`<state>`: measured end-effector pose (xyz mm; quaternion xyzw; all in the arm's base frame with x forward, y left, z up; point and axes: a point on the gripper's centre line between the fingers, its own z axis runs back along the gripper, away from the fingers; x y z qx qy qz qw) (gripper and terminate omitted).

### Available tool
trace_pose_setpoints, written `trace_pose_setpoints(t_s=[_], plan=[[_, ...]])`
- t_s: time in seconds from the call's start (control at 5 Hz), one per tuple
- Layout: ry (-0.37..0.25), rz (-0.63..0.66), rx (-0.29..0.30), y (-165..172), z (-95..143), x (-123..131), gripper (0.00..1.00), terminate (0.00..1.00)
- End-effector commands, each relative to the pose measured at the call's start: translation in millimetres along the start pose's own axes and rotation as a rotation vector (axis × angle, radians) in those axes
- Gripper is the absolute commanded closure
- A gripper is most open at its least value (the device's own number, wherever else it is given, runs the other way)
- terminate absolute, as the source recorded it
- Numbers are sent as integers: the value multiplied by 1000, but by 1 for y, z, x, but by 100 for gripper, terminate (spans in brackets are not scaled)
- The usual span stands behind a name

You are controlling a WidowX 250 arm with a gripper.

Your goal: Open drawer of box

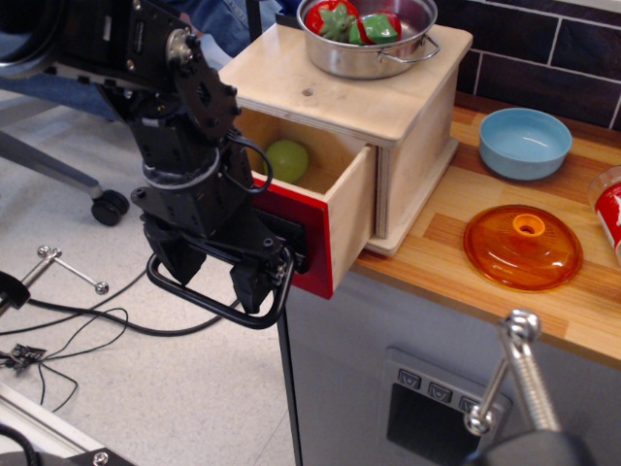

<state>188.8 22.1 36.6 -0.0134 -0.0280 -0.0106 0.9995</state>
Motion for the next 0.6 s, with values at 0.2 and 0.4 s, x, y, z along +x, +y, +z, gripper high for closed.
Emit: trace_pose_setpoints(t_s=[0.2,0.4], plan=[[273,-69,-86,-12,-13,-55,0,0],[244,-52,-93,-12,-8,-48,0,100]])
